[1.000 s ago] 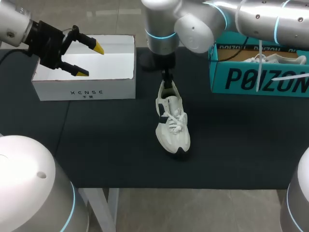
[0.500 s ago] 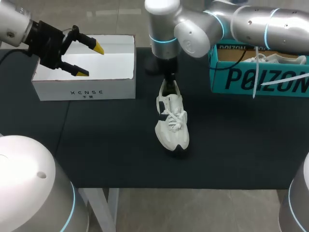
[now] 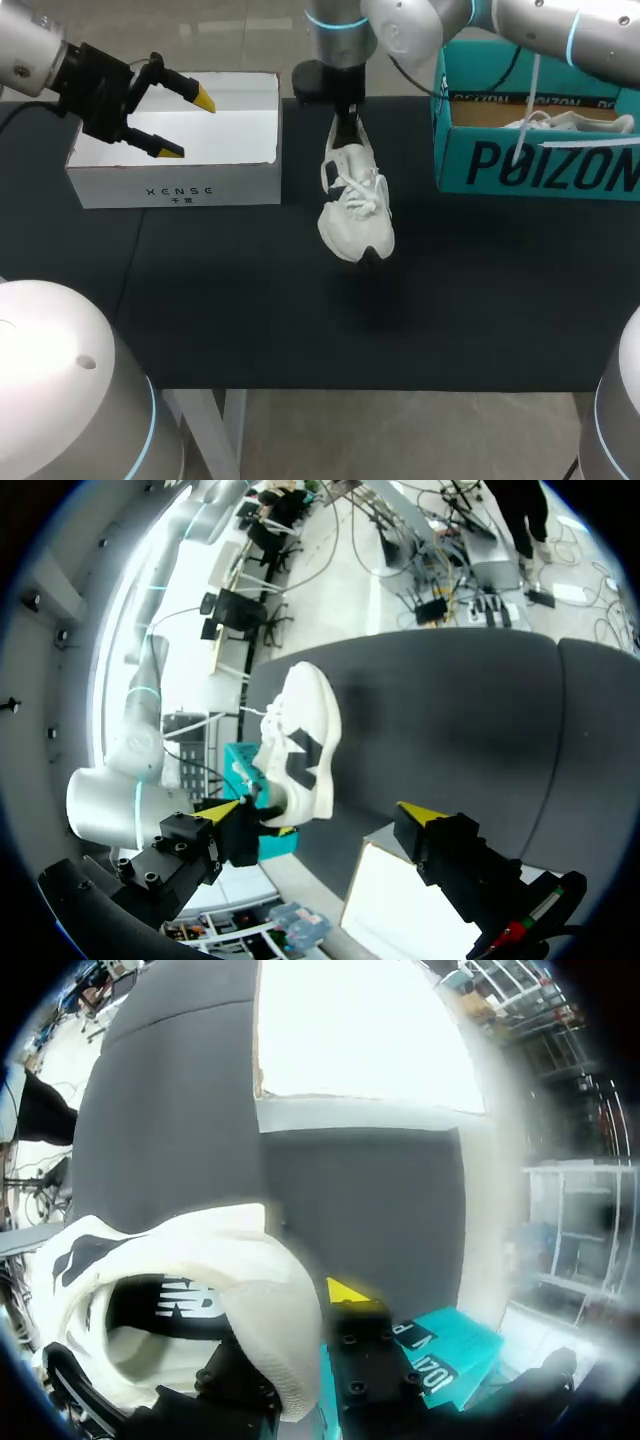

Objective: Take the shoe out of the shoebox, open the shoe tongue, remove and reinsert the insole, then place the shoe into the shoebox

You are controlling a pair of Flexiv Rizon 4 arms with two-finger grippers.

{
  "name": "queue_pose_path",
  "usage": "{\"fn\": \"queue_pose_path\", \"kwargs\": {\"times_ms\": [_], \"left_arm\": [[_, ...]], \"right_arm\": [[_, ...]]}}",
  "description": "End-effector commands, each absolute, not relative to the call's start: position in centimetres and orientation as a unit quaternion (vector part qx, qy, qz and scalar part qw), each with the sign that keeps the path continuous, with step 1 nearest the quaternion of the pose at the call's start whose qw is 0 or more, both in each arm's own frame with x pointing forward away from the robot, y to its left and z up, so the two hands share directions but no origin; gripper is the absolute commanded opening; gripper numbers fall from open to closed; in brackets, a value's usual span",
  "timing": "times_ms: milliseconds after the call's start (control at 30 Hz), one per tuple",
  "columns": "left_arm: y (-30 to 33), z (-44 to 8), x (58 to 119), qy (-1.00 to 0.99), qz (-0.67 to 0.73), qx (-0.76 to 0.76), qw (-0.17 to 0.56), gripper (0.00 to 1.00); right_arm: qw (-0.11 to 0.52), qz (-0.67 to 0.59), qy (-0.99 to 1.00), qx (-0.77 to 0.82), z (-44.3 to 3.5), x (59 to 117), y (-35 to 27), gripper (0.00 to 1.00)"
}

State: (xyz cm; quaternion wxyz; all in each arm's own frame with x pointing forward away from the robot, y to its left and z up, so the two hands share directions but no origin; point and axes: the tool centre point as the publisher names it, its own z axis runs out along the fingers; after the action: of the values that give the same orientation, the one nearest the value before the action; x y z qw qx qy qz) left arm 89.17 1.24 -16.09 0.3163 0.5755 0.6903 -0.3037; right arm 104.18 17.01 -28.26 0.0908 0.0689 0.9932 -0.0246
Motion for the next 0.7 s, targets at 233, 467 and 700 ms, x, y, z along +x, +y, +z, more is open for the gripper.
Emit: {"fn": "queue_pose_path", "kwargs": {"times_ms": [233, 467, 700], "left_arm": [[1.2, -16.0, 89.2, 0.691, -0.303, 0.576, 0.315, 1.00], [1.2, -16.0, 89.2, 0.691, -0.303, 0.576, 0.315, 1.00], [1.2, -16.0, 89.2, 0.691, -0.303, 0.576, 0.315, 1.00]], "right_arm": [[0.093, -0.009, 0.990, 0.101, -24.5, 103.4, 16.3, 0.00], [0.093, -0.009, 0.990, 0.101, -24.5, 103.4, 16.3, 0.00], [0.102, -0.012, 0.980, 0.173, -23.5, 106.0, 15.6, 0.00]]}}
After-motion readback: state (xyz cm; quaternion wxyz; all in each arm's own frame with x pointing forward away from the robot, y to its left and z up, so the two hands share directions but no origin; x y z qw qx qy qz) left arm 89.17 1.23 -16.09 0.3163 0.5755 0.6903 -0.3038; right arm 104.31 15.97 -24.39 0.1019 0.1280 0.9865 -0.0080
